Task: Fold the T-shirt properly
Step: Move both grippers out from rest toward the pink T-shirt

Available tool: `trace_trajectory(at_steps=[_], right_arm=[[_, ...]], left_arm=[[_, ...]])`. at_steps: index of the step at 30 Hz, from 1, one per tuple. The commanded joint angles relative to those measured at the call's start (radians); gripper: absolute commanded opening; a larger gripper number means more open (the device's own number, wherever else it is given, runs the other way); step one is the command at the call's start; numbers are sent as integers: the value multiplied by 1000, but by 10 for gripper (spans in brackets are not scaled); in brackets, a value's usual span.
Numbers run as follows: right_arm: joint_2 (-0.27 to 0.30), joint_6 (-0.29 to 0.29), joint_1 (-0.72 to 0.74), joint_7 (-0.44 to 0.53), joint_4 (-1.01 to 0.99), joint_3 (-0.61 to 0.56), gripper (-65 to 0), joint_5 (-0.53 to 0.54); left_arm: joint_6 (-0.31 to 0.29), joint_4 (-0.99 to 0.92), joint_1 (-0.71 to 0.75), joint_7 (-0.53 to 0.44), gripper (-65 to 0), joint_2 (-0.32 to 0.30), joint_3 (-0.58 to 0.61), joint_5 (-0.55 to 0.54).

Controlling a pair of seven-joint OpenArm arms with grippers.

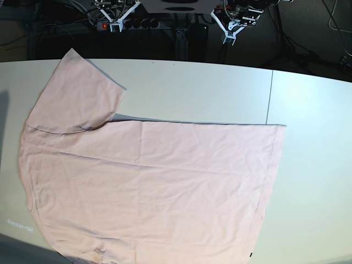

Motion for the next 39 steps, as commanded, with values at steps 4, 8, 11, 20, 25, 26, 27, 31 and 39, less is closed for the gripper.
trace_trajectory(at_steps=[4,8,11,20,25,26,27,31,39], right_arm=[[1,43,-4,7,5,-2,-552,2],[2,51,-4,7,5,-2,-590,35],[3,51,-4,7,5,-2,-589,63],[3,51,-4,7,14,-2,-589,65],[3,51,-4,7,23,-2,-589,66],[3,51,-4,6,27,-2,-589,66],[4,51,-4,6,34,-2,-589,67],[7,51,-7,-13,57,-2,-588,123],[19,122,-85,-50,157,-4,-583,127]], left_arm=[[15,5,0,-19,-407,2,3,-3],[10,6,1,-41,-407,2,3,-3],[7,6,0,-48,-407,2,3,-3],[7,6,0,-55,-407,2,3,-3],[7,12,1,-55,-407,2,3,-3],[7,16,1,-54,-407,1,3,-3],[7,20,1,-53,-407,2,3,-3],[7,42,2,-26,-407,1,3,-3],[-176,184,87,12,-407,-55,3,-98]])
